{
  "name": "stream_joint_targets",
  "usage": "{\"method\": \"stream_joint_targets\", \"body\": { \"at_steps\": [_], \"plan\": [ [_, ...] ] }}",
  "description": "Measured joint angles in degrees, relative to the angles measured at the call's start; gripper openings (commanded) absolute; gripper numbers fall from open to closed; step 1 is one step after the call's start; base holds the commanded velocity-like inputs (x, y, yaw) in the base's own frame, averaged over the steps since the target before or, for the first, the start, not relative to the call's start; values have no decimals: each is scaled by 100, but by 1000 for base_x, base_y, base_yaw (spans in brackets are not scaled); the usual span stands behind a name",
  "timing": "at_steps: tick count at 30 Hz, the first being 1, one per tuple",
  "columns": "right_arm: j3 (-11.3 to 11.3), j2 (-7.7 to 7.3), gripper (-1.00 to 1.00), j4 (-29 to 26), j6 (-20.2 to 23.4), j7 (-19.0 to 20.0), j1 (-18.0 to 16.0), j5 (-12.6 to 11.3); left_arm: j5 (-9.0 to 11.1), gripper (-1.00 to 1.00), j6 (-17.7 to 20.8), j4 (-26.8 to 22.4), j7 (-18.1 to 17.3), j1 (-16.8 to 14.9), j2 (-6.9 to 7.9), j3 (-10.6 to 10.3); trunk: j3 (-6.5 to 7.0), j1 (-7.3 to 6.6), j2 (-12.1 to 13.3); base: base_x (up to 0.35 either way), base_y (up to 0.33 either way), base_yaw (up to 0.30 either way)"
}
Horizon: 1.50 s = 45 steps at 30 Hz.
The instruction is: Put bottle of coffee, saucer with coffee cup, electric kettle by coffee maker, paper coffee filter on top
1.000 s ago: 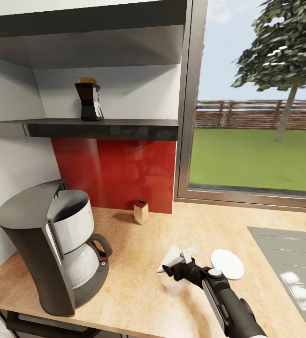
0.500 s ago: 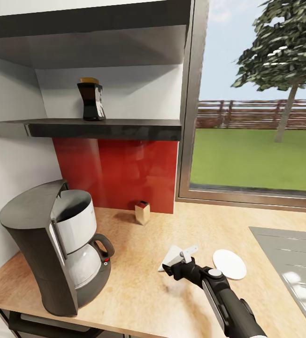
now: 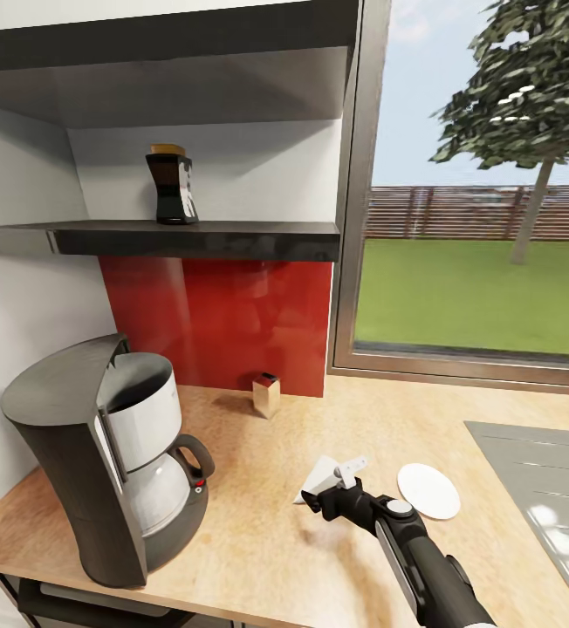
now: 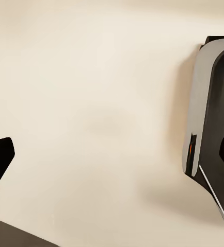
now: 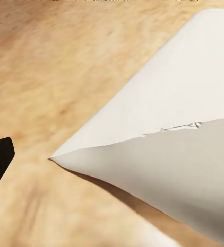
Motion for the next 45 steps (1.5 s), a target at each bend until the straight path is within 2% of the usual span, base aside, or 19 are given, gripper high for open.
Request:
{"method": "stream_joint_targets", "body": {
  "at_steps": [6,7,45],
  "plan": [
    [0,0,100,1,-17,0,0,0,0,100,0,3,0,0,0,0,0,0,0,0,0,0],
    [0,0,-100,1,-20,0,0,0,0,100,0,3,0,0,0,0,0,0,0,0,0,0],
    [-1,0,-100,1,-43,4,0,6,0,100,0,1,0,0,0,0,0,0,0,0,0,0]
  ]
}}
